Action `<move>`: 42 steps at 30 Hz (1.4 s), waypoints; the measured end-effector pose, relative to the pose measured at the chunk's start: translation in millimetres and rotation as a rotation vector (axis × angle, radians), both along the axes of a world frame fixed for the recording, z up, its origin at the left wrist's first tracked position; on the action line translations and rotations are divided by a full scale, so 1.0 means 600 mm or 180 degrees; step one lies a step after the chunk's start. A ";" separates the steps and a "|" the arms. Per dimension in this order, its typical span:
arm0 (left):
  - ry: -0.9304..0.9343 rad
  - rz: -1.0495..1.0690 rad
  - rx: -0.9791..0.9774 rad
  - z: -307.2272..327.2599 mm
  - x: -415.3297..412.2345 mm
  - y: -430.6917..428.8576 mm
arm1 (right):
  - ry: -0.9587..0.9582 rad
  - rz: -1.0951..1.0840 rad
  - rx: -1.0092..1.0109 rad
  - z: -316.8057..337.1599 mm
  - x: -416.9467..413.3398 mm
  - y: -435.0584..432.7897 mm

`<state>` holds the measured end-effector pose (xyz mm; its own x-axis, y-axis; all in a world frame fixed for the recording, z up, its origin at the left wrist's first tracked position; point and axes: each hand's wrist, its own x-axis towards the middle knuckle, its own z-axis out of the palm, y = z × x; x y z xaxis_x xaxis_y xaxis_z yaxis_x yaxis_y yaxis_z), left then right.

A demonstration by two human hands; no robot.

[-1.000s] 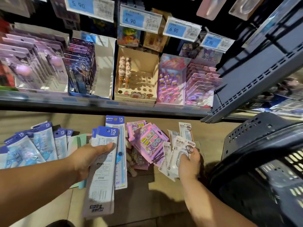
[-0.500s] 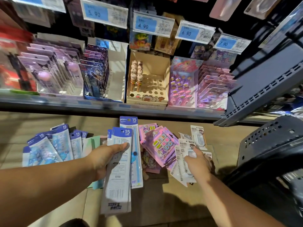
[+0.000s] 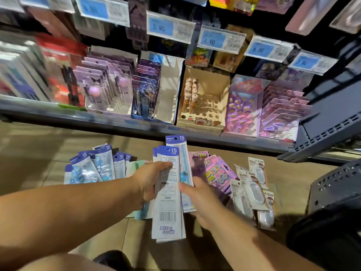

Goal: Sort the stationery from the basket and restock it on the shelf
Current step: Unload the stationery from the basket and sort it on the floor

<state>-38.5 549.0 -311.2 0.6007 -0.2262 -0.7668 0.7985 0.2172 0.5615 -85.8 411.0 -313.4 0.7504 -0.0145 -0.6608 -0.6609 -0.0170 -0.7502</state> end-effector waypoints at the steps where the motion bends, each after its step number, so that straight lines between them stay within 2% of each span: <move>1: -0.0024 0.0043 0.0097 0.003 0.005 0.010 | -0.0036 -0.0020 -0.0056 -0.003 0.003 0.006; 5: -0.0150 0.0561 0.0362 -0.001 0.024 0.063 | -0.0266 0.0097 -0.0483 -0.008 0.016 0.021; 10: 0.0089 0.1496 -0.0108 -0.024 0.006 0.110 | -0.0203 0.0698 -0.0386 -0.002 0.019 0.059; 13: 0.0177 0.1834 -0.0410 -0.034 -0.012 0.119 | -0.0146 0.1346 -0.0631 -0.007 0.014 0.088; 16: 0.0114 0.1825 -0.0472 -0.037 -0.023 0.121 | -0.0216 0.1946 -0.0946 -0.003 0.006 0.114; 18: 0.0049 0.1841 -0.0494 -0.037 -0.027 0.120 | -0.0201 0.2103 -0.0872 -0.009 0.000 0.126; 21: 0.0085 0.1812 -0.0491 -0.039 -0.032 0.128 | -0.0208 0.2035 -0.0803 -0.024 0.000 0.141; 24: 0.0134 0.1396 -0.0432 -0.062 -0.055 0.148 | -0.0056 0.1683 -0.0550 -0.034 0.006 0.146; 27: 0.0236 0.1071 -0.0206 -0.092 -0.086 0.162 | -0.0010 0.1541 -0.0498 -0.038 0.006 0.154; 31: 0.0179 0.1397 0.0099 -0.114 -0.095 0.187 | 0.0250 0.1277 -0.0201 -0.053 0.010 0.178; 36: 0.0116 0.1814 0.1041 -0.135 -0.076 0.251 | 0.0583 0.1719 -0.0009 -0.061 0.031 0.214; 39: 0.0168 0.1695 0.1455 -0.145 -0.063 0.288 | 0.0295 0.2105 -0.0465 -0.064 0.044 0.218; 42: 0.0148 0.1093 0.1852 -0.139 -0.055 0.299 | 0.0146 0.2202 -0.0758 -0.058 0.044 0.197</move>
